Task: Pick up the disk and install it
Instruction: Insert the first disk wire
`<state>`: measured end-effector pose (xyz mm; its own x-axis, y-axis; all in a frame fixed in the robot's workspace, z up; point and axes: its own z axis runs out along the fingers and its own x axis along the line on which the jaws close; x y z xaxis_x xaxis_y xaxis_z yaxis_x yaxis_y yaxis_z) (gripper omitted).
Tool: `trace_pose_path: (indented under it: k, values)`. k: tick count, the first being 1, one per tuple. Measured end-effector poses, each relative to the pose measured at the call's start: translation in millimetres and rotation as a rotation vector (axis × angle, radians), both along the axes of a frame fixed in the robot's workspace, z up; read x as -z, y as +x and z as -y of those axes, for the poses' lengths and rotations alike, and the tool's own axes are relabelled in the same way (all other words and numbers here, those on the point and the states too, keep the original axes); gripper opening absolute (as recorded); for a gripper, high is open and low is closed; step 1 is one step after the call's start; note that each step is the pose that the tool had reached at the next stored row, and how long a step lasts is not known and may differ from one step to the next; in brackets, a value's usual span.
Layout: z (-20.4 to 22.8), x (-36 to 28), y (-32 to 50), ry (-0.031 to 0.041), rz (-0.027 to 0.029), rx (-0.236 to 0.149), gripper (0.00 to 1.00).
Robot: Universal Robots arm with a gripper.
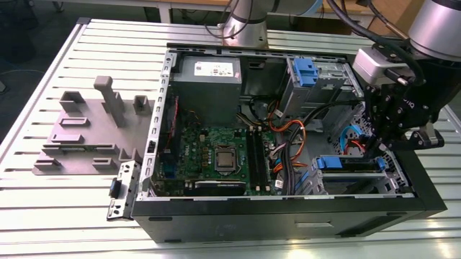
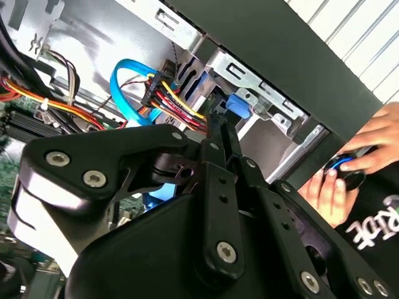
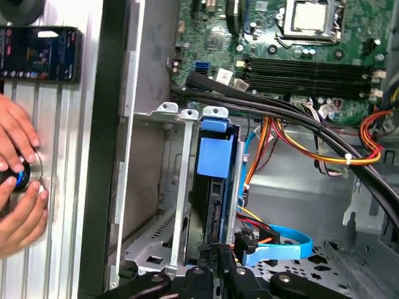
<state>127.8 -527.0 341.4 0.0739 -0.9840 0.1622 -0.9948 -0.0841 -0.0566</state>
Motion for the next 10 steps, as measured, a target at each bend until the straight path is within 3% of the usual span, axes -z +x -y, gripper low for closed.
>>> trace_pose_path:
  k: [3,4,7,8,10]
  values:
    - [0.2,0.4,-0.1,0.0018,0.0000,0.035,0.16]
    - [0.7,0.7,-0.1,0.0086,-0.0001,0.037,0.16]
    - [5.1,0.7,0.0,0.0479,-0.0009,0.037,0.16]
    - [6.2,0.7,0.0,0.0566,-0.0010,0.037,0.16]
    - [6.6,0.7,0.0,0.0596,-0.0011,0.037,0.16]
